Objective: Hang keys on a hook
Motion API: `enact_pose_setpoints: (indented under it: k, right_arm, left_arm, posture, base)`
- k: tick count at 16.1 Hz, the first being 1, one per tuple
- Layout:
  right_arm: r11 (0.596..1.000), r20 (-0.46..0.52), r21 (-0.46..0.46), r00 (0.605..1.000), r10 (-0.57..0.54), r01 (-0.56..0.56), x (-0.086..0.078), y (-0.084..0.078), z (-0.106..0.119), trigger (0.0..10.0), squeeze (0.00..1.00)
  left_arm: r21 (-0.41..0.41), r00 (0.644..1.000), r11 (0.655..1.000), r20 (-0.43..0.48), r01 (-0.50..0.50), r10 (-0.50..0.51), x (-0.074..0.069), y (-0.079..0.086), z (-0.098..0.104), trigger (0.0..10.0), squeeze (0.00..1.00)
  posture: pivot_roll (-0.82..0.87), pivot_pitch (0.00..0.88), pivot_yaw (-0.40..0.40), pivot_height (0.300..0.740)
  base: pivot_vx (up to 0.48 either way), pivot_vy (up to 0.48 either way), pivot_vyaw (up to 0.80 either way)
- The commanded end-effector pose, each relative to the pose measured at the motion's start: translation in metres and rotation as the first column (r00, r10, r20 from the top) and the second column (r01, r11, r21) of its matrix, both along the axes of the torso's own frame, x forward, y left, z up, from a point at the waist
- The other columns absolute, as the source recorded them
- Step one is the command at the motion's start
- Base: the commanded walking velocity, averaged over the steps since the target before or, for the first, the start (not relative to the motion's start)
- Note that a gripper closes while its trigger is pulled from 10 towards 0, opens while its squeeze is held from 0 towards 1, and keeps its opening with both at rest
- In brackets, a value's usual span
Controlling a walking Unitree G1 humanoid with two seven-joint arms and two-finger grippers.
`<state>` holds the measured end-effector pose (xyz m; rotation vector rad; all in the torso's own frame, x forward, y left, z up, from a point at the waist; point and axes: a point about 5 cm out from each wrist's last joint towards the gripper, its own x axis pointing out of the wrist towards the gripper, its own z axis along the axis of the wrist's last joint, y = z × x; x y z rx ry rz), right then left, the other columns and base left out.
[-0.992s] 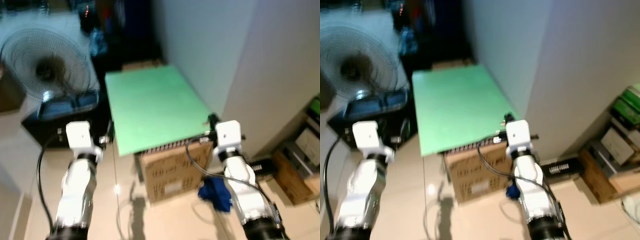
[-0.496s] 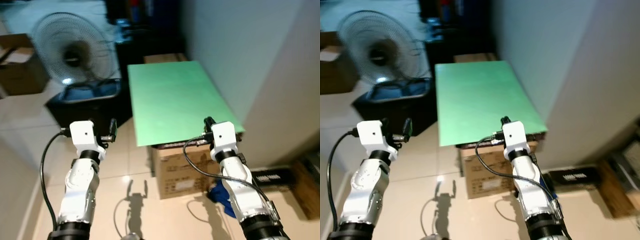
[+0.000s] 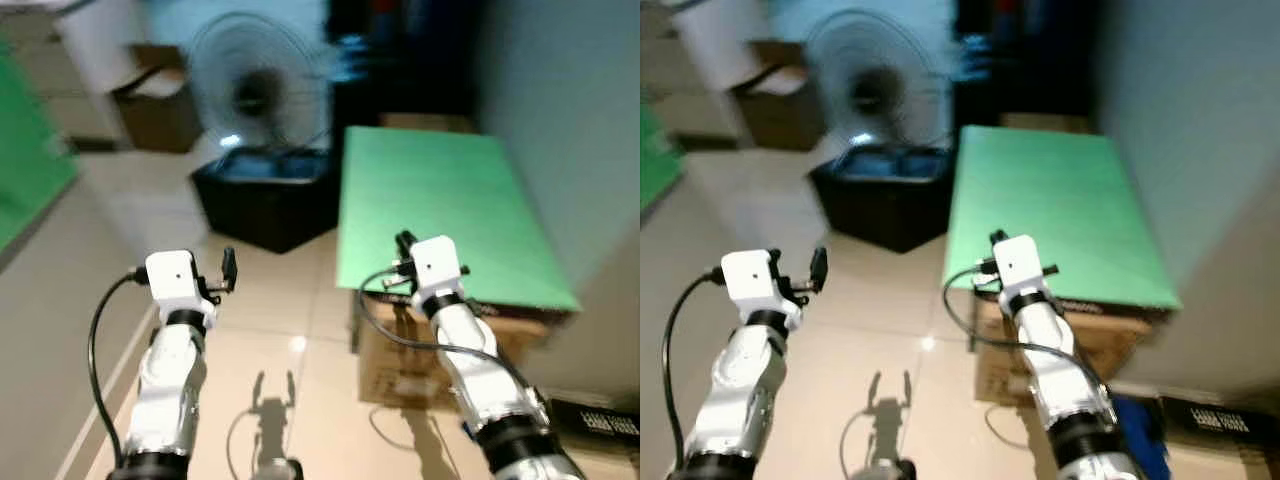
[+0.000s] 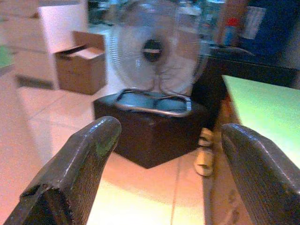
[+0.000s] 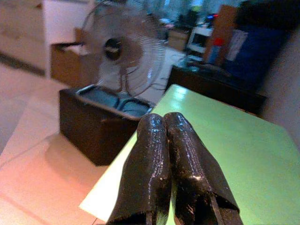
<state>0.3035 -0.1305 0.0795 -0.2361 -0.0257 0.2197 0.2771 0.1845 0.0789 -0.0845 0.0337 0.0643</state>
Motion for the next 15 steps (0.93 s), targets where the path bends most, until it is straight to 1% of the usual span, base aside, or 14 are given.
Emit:
enact_pose_setpoints:
  k: [1, 4, 7, 9, 15]
  right_arm:
    - [1.000, 0.000, 0.019, 1.000, 0.004, -0.004, 0.004, 0.003, 0.003, 0.0, 0.00]
    - [1.000, -0.021, 0.007, 0.999, 0.025, -0.025, 0.005, 0.006, -0.003, 0.0, 0.00]
    - [0.999, -0.041, 0.003, 0.998, 0.039, -0.039, -0.002, 0.007, -0.011, 0.0, 0.00]
    - [0.999, -0.047, 0.001, 0.998, 0.048, -0.048, -0.003, 0.008, -0.012, 0.0, 0.00]
    - [0.999, -0.051, -0.012, 0.998, 0.043, -0.044, -0.001, 0.006, -0.013, 0.0, 0.00]
  left_arm:
    - [0.013, 1.000, 1.000, -0.016, -0.014, 0.014, -0.001, 0.004, -0.002, 10.0, 0.00]
    - [0.012, 0.999, 0.999, -0.042, -0.030, 0.030, -0.002, 0.004, -0.007, 10.0, 0.00]
    - [-0.005, 0.995, 0.998, -0.081, -0.065, 0.064, -0.007, 0.009, -0.015, 10.0, 0.00]
    - [-0.013, 0.993, 0.997, -0.087, -0.075, 0.074, -0.007, 0.009, -0.016, 10.0, 0.00]
    - [0.025, 0.991, 0.997, -0.117, -0.068, 0.070, -0.008, 0.006, -0.020, 10.0, 0.00]
  posture:
    - [-0.11, 0.000, 0.020, 0.740]
    - [-0.10, 0.000, 0.011, 0.740]
    - [-0.09, 0.000, 0.002, 0.740]
    - [-0.09, 0.000, 0.000, 0.740]
    - [-0.10, 0.000, 0.005, 0.740]
  base:
    - [0.000, 0.000, 0.80]
    - [0.000, 0.000, 0.80]
    - [0.000, 0.000, 0.80]
    - [0.000, 0.000, 0.80]
    - [0.000, 0.000, 0.80]
